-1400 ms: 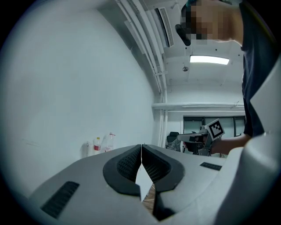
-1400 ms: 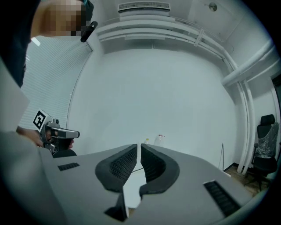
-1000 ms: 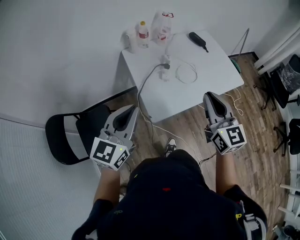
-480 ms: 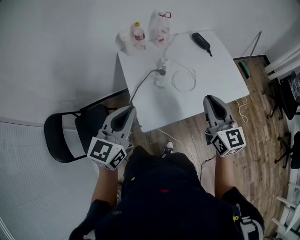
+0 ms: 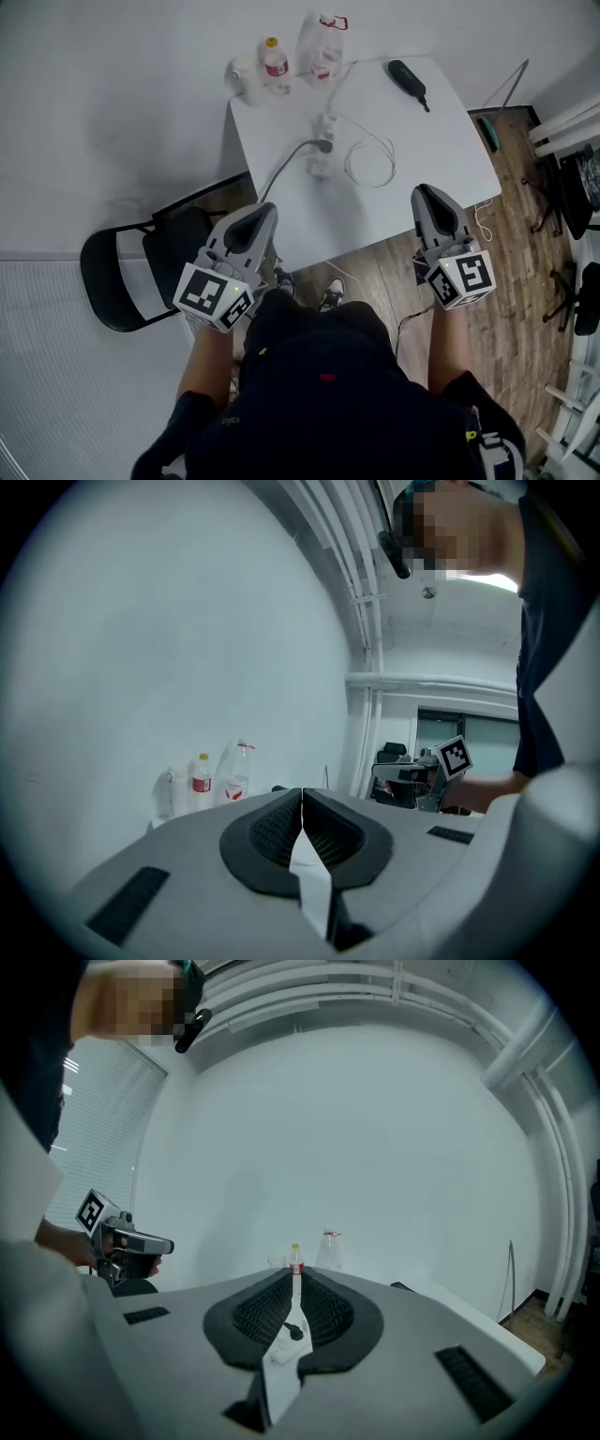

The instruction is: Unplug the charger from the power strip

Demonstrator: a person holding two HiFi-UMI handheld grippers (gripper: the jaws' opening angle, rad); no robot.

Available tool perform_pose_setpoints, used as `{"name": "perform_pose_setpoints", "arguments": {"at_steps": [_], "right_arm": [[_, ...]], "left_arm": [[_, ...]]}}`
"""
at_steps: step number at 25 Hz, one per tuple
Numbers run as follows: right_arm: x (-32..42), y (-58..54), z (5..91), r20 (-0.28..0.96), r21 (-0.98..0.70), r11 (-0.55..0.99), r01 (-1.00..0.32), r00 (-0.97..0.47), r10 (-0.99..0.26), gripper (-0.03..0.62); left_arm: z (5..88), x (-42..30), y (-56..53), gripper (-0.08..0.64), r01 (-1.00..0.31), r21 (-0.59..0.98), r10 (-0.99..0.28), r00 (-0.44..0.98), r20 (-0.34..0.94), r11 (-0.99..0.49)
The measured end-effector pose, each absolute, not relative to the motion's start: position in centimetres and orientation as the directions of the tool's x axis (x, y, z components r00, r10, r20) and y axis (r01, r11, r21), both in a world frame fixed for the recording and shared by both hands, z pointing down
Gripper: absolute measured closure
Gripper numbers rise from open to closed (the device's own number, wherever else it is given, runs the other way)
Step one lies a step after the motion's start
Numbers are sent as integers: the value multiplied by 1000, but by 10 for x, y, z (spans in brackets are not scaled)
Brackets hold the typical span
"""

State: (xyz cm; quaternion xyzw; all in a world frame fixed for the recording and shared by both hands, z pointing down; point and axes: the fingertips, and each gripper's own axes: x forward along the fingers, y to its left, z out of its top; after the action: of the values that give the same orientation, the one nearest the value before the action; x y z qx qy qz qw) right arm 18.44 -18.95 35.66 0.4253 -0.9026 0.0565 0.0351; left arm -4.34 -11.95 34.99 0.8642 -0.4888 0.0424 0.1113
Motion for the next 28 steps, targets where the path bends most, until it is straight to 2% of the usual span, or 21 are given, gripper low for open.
{"name": "perform_pose_setpoints", "arguments": {"at_steps": [9,16,21,28], "right_arm": [[120,-239,365,179,-78,553,-829,-558,-811,551],[78,-279,386,197,-99,531,-841,-540,-818,549],[61,-303,412,252,-27,603,-797,-589,-768,549],[45,-342,468,411,85,744,-663,-657,-632,549]], "left_arm": [[366,-102,-188,537,-776,217,-761,627,165,-593],[389,-144,-233,537,-759,186,-736,651,188,-624],[411,-122,-247,537,-744,214,-706,668,236,-633],[448,-73,-266,537,-752,245,-694,659,290,-611]]}}
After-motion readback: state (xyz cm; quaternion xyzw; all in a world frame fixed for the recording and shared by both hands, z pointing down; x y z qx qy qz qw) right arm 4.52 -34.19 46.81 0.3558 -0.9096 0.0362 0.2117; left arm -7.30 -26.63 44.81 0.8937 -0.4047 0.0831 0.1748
